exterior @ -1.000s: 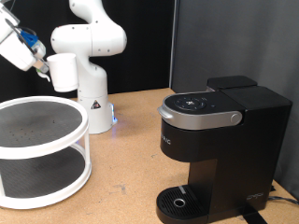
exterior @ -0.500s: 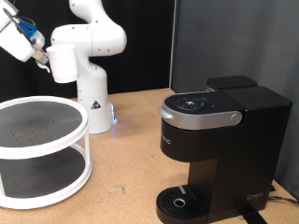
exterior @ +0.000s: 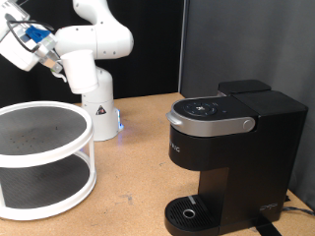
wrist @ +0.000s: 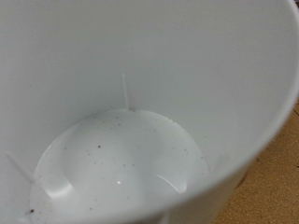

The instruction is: Make a cup of coffee with the keurig machine

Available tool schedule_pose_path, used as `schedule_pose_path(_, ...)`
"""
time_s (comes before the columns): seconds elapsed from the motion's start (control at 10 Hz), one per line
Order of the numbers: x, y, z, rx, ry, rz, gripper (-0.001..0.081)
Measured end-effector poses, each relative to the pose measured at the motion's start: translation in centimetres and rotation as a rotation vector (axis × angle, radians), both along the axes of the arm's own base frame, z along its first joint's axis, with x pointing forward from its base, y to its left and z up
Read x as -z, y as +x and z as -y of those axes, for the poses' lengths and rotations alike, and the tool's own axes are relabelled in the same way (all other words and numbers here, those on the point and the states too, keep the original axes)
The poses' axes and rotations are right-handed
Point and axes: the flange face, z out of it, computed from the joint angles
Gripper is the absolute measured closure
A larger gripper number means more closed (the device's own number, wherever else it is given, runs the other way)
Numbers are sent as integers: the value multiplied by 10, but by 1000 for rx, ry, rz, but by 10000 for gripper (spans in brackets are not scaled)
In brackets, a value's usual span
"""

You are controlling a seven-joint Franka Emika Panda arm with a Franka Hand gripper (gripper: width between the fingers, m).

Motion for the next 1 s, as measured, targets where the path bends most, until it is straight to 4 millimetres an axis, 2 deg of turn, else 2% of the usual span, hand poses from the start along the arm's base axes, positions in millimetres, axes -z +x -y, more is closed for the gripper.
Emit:
schedule_pose_path(0.3, -5, 29, -26, 117, -4, -40, 737)
schedule_pose_path(0.5, -4, 42, -40, 129, -25, -63, 737)
schedule_pose_path(1.0, 1, 60, -63, 104, -62, -72, 737)
